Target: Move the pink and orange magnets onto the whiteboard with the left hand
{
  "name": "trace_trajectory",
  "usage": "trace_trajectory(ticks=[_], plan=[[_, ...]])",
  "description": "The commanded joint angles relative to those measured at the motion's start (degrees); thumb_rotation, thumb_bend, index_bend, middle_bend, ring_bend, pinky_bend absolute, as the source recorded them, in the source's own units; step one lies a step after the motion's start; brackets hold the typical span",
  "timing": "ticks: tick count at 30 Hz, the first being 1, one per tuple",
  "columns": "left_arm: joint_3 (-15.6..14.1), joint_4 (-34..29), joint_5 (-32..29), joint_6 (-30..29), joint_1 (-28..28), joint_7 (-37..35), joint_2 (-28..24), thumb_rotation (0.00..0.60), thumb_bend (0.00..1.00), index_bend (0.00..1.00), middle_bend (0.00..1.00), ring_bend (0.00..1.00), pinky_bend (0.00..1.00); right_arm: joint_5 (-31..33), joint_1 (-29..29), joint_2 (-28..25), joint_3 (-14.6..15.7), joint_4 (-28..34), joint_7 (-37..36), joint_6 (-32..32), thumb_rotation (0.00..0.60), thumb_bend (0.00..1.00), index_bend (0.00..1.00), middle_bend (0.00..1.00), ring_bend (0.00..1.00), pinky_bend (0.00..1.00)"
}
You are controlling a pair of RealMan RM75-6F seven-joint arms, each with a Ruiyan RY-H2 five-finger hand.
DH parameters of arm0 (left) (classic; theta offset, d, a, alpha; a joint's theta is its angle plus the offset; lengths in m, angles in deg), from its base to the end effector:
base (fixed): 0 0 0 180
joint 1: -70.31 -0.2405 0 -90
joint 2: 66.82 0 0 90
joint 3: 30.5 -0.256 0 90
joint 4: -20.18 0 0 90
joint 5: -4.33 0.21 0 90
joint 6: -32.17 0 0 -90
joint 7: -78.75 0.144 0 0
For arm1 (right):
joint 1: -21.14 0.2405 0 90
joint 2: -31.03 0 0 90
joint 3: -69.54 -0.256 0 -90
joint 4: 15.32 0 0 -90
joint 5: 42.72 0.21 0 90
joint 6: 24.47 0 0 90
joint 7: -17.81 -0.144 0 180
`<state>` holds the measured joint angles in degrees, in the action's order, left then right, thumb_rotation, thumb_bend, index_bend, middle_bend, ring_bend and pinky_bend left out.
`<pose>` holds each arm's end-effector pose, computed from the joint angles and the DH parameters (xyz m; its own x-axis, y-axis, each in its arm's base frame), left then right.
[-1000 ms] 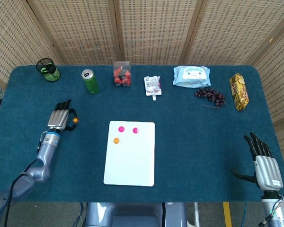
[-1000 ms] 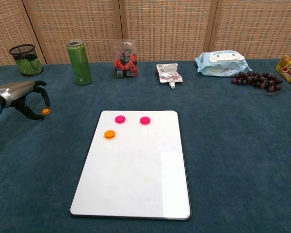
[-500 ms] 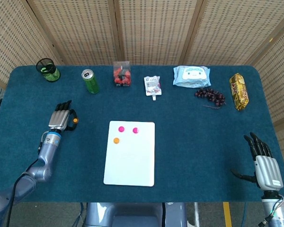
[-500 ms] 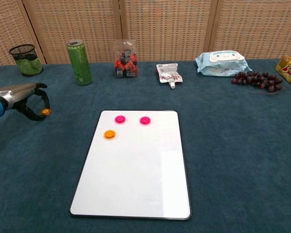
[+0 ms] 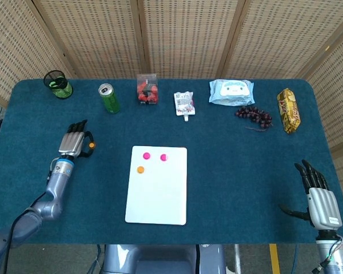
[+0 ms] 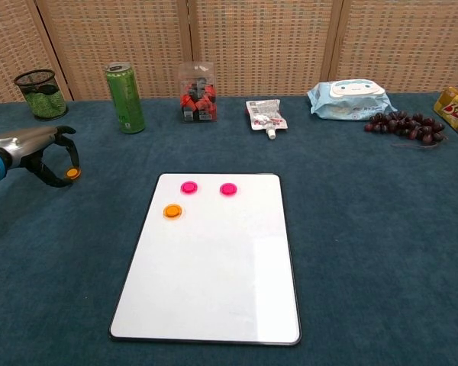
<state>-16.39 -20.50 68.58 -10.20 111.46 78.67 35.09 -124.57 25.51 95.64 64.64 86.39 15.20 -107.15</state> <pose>-0.2790 0.4128 -0.0120 0.4082 0.2782 0.8695 0.9065 -0.0106 -0.4222 -0.2863 -0.1827 0.1448 0.1782 -0.0238 0.9837 -0.9825 0.0512 0.1792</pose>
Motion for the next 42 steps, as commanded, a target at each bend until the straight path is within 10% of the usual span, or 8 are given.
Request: trace_trajectory(ticks=[1, 17, 42], plan=[[0.28, -5.27, 1.28, -2.87, -0.17, 0.67, -2.33, 0.600, 0.33, 0.62, 0.00, 0.00, 0.00, 0.02, 0.00, -0.02, -0.01, 0.04, -0.04, 0.02, 0.600, 0.13, 0.00, 0.00, 0.00, 0.06], [-0.80, -32.92, 1.53, -8.00, 1.61, 14.08, -6.92, 0.600, 0.32, 0.62, 0.00, 0.00, 0.00, 0.07, 0.02, -0.18, 0.01, 0.12, -0.53, 0.18, 0.600, 0.13, 0.00, 0.00, 0.00, 0.06], [-1.15, -30.97, -5.95, -6.20, 7.35, 22.85, 3.40, 0.600, 0.31, 0.62, 0.00, 0.00, 0.00, 0.04, 0.06, -0.48, 0.07, 0.06, -1.67, 0.50, 0.600, 0.13, 0.00, 0.00, 0.00, 0.06]])
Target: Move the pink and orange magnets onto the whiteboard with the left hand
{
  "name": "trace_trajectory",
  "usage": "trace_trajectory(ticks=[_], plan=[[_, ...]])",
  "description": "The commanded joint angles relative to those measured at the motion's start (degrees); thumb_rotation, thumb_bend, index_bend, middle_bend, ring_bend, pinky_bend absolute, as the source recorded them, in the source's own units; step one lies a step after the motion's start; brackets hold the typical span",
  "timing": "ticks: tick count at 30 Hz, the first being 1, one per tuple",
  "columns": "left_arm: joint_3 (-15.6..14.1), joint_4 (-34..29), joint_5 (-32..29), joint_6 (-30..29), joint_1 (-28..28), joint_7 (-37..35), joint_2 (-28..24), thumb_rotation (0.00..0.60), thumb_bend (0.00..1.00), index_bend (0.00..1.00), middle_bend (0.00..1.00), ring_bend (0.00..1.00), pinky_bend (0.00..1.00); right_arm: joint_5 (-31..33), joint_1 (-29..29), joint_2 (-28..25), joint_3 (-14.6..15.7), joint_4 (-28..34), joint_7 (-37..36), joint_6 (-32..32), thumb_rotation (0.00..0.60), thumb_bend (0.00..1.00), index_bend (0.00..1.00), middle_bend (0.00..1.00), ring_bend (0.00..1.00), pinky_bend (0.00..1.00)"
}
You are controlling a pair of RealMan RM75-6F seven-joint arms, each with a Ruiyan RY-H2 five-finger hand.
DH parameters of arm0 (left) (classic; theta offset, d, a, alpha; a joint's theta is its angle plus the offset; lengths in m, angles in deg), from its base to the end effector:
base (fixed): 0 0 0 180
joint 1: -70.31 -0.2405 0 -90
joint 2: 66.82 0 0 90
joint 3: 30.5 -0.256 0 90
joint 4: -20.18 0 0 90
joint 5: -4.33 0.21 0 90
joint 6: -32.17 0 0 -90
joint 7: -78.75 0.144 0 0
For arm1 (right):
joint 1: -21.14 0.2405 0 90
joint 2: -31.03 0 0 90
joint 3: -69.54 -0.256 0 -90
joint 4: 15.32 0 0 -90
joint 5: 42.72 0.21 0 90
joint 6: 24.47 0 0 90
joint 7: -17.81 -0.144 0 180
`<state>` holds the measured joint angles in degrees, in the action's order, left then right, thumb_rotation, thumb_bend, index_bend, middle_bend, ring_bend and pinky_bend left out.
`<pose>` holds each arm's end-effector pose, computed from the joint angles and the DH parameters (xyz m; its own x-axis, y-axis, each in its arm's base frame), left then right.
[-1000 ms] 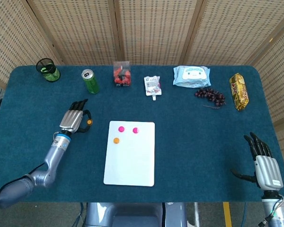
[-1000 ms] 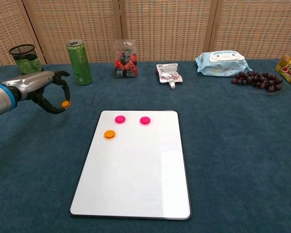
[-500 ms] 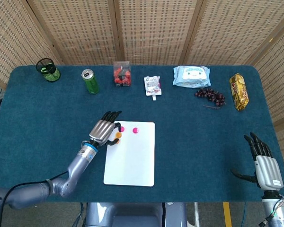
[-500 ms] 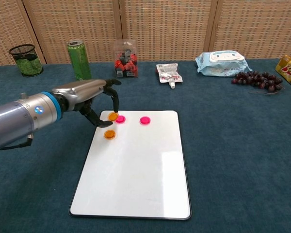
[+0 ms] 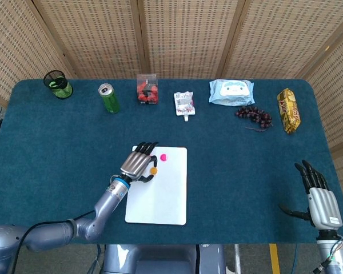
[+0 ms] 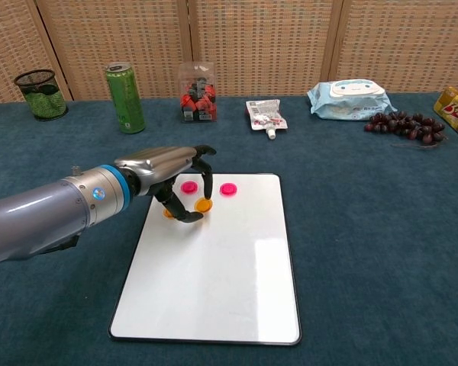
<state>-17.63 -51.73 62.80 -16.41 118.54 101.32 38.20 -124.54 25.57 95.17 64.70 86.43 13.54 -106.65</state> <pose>-0.1057 0.3442 -0.1012 0.4205 0.3657 0.8303 0.8756 -0.4034 -0.2658 -0.2872 -0.1828 0.1459 0.1566 -0.0313 0.9872 -0.9860 0.0523 0.1581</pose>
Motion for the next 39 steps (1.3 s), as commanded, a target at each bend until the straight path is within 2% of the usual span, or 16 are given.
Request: trace_trajectory(ticks=[1, 12, 30, 39], plan=[[0.20, 0.39, -0.31, -0.01, 0.42, 0.30, 0.48, 0.600, 0.31, 0.62, 0.00, 0.00, 0.00, 0.00, -0.01, -0.01, 0.01, 0.03, 0.01, -0.01, 0.600, 0.13, 0.00, 0.00, 0.00, 0.06], [0.47, 3.36, -3.51, 0.58, 1.83, 2.22, 2.78, 0.600, 0.31, 0.62, 0.00, 0.00, 0.00, 0.12, 0.05, -0.09, -0.02, 0.07, -0.18, 0.15, 0.600, 0.13, 0.00, 0.00, 0.00, 0.06], [0.20, 5.06, -3.34, 1.08, 2.42, 0.39, 4.52, 0.600, 0.30, 0.62, 0.00, 0.00, 0.00, 0.13, 0.02, -0.15, 0.01, 0.09, -0.42, 0.17, 0.600, 0.13, 0.00, 0.00, 0.00, 0.06], [0.31, 5.43, -3.15, 0.70, 2.52, 0.04, 4.73, 0.600, 0.29, 0.42, 0.00, 0.00, 0.00, 0.18, 0.02, -0.22, 0.01, 0.16, -0.63, 0.24, 0.600, 0.13, 0.00, 0.00, 0.00, 0.06]])
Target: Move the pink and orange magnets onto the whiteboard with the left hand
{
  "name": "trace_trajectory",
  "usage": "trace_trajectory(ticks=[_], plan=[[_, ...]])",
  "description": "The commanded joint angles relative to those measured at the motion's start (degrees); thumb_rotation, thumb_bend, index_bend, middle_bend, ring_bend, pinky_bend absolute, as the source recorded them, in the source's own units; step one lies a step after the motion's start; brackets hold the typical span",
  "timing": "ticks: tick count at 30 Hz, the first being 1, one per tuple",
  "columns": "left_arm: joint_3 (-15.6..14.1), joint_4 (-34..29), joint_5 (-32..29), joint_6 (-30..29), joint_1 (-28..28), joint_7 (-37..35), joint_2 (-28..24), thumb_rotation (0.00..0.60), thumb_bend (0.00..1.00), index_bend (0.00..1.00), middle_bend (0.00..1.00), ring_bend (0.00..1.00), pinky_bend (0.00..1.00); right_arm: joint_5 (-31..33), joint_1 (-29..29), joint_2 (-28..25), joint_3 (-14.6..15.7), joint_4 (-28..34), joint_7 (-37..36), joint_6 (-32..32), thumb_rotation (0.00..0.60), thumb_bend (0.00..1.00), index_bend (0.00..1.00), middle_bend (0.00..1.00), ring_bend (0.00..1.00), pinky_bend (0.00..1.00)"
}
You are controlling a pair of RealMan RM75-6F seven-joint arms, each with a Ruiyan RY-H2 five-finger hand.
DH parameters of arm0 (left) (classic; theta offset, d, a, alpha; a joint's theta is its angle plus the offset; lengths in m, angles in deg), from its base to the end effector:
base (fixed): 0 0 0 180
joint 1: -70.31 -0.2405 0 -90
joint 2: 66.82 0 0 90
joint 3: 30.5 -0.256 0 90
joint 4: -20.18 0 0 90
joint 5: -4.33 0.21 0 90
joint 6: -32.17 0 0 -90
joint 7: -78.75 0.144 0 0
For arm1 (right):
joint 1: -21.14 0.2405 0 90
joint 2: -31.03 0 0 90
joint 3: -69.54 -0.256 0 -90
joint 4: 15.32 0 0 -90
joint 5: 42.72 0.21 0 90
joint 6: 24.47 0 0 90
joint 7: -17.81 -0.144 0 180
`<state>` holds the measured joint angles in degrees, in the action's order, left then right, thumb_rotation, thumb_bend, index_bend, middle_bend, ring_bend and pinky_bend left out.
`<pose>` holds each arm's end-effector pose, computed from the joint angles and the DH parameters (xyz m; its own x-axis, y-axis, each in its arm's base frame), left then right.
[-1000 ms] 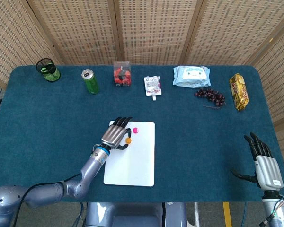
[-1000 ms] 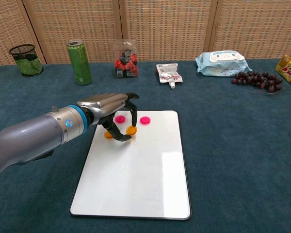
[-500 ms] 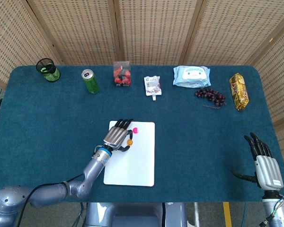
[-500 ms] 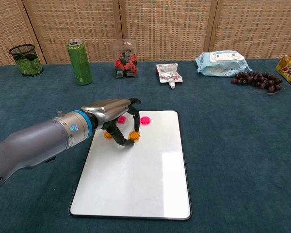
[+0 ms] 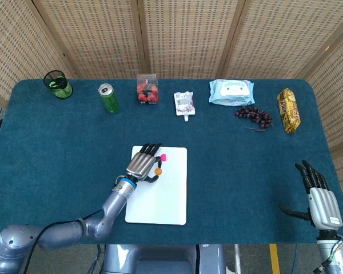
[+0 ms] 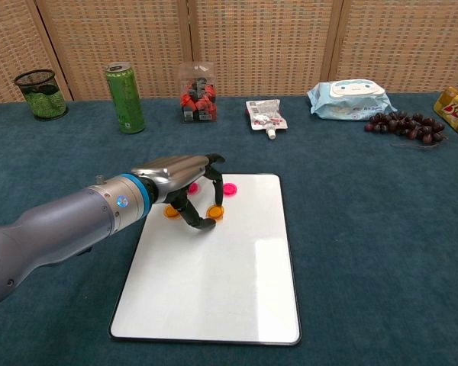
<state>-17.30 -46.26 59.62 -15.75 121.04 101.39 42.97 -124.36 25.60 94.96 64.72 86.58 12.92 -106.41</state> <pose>-0.0978 0.3474 -0.1228 0.4089 0.3875 0.8263 0.8878 -0.3786 -0.2618 -0.2875 -0.1828 0.1463 0.1464 -0.0348 0.9886 -0.9874 0.0555 0.1481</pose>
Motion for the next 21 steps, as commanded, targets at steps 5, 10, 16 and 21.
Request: trace_trajectory(ticks=[5, 10, 16, 21], plan=[[-0.10, -0.16, 0.01, 0.11, -0.02, -0.23, -0.19, 0.600, 0.28, 0.36, 0.00, 0.00, 0.00, 0.03, -0.01, 0.02, -0.01, 0.04, 0.00, -0.01, 0.600, 0.13, 0.00, 0.00, 0.00, 0.06], [-0.06, -0.66, 0.20, -0.05, -0.08, -0.55, -0.57, 0.600, 0.28, 0.35, 0.00, 0.00, 0.00, 0.07, -0.01, 0.01, 0.00, 0.05, -0.05, 0.02, 0.600, 0.13, 0.00, 0.00, 0.00, 0.06], [0.03, -3.87, 1.63, -1.39, -0.73, -1.58, -2.47, 0.600, 0.28, 0.34, 0.00, 0.00, 0.00, 0.03, -0.02, 0.00, 0.00, 0.00, -0.21, 0.01, 0.600, 0.13, 0.00, 0.00, 0.00, 0.06], [0.22, -9.91, 4.37, -4.27, -2.12, -2.74, -6.71, 0.600, 0.28, 0.33, 0.00, 0.00, 0.00, -0.01, -0.01, 0.00, 0.02, -0.06, -0.19, 0.01, 0.600, 0.13, 0.00, 0.00, 0.00, 0.06]])
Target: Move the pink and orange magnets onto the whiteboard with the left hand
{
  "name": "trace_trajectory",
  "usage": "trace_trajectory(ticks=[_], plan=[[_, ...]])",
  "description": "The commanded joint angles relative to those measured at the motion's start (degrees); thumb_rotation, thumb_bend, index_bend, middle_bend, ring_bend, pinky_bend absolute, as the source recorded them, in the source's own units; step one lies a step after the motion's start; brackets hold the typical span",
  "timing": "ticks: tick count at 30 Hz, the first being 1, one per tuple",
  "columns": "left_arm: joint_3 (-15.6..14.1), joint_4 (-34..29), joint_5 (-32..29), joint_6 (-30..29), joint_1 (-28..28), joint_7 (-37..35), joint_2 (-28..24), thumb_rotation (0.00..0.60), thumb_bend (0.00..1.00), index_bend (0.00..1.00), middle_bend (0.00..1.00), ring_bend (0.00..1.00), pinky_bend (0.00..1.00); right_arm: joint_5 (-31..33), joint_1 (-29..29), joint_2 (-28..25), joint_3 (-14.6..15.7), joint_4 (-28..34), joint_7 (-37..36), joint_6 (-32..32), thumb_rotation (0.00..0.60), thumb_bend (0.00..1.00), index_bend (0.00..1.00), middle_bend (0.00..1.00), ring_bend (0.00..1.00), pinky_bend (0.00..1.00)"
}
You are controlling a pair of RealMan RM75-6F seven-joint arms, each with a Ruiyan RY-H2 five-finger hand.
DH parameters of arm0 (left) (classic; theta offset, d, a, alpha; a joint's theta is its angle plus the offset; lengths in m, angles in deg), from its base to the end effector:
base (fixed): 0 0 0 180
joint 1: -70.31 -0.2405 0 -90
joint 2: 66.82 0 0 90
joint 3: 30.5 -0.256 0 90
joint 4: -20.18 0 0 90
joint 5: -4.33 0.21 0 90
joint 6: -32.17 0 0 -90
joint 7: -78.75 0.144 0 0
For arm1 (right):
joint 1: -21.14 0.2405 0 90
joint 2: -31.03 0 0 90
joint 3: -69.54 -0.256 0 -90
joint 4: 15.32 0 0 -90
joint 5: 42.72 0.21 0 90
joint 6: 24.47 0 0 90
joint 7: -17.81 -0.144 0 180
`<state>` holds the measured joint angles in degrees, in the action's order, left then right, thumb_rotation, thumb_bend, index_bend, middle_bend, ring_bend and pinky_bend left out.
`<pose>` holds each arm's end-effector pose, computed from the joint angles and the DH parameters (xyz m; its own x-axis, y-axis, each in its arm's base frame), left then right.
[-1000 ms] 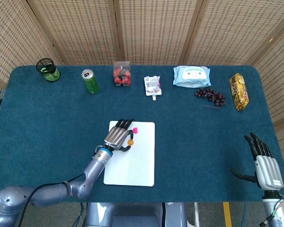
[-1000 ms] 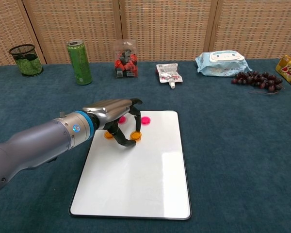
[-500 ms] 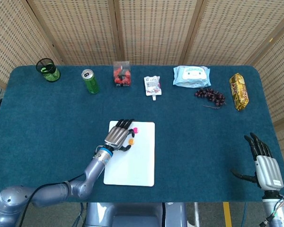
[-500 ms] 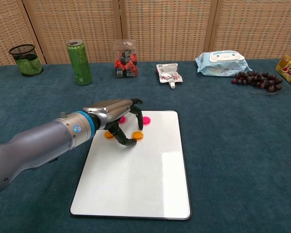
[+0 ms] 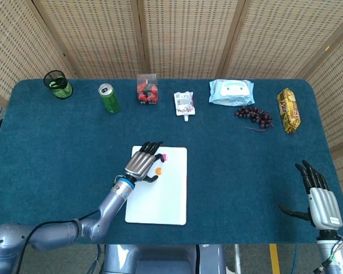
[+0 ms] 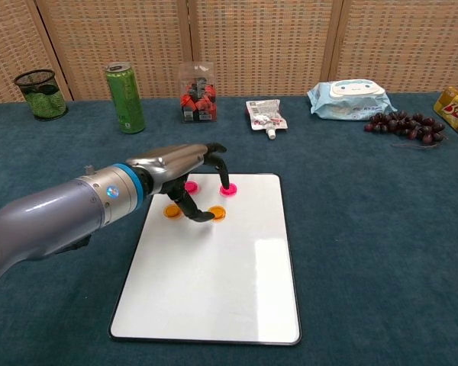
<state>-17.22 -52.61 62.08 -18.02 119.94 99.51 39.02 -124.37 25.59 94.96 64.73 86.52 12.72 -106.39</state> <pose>-0.0907 0.3434 -0.1024 0.3680 0.3667 0.8544 0.8917 -0.3996 -0.2125 -0.2878 -0.1827 0.1463 0.1439 -0.0351 0.9890 -0.9877 0.0558 0.1457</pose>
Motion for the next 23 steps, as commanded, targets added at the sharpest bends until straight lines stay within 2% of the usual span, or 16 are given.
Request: trace_trajectory(ticks=[1, 7, 12, 18, 23], plan=[[0.17, -5.52, 3.08, -3.33, -1.63, -1.17, -4.39, 0.600, 0.28, 0.31, 0.00, 0.00, 0.00, -0.03, -0.02, 0.00, 0.02, 0.00, 0.00, -0.03, 0.600, 0.13, 0.00, 0.00, 0.00, 0.06], [-0.88, -11.74, 7.55, -9.43, -5.36, -1.62, -11.82, 0.600, 0.27, 0.12, 0.00, 0.00, 0.00, -0.09, -0.02, 0.04, 0.03, -0.02, 0.18, -0.09, 0.600, 0.13, 0.00, 0.00, 0.00, 0.06], [-4.51, -13.86, 13.32, -19.38, -13.70, -6.07, -21.14, 0.600, 0.24, 0.00, 0.00, 0.00, 0.00, -0.12, -0.04, 0.16, 0.02, 0.04, 0.73, -0.25, 0.600, 0.13, 0.00, 0.00, 0.00, 0.06], [-8.73, -13.11, 14.81, -30.02, -24.55, -10.59, -28.78, 0.600, 0.19, 0.00, 0.00, 0.00, 0.00, -0.29, -0.13, 0.61, -0.13, -0.01, 1.69, -0.91, 0.600, 0.13, 0.00, 0.00, 0.00, 0.06], [-10.01, -12.94, 13.14, -35.48, -31.71, -14.87, -31.34, 0.600, 0.18, 0.00, 0.00, 0.00, 0.00, -0.94, -0.38, 1.32, -0.26, -0.54, 2.22, -2.08, 0.600, 0.13, 0.00, 0.00, 0.00, 0.06]])
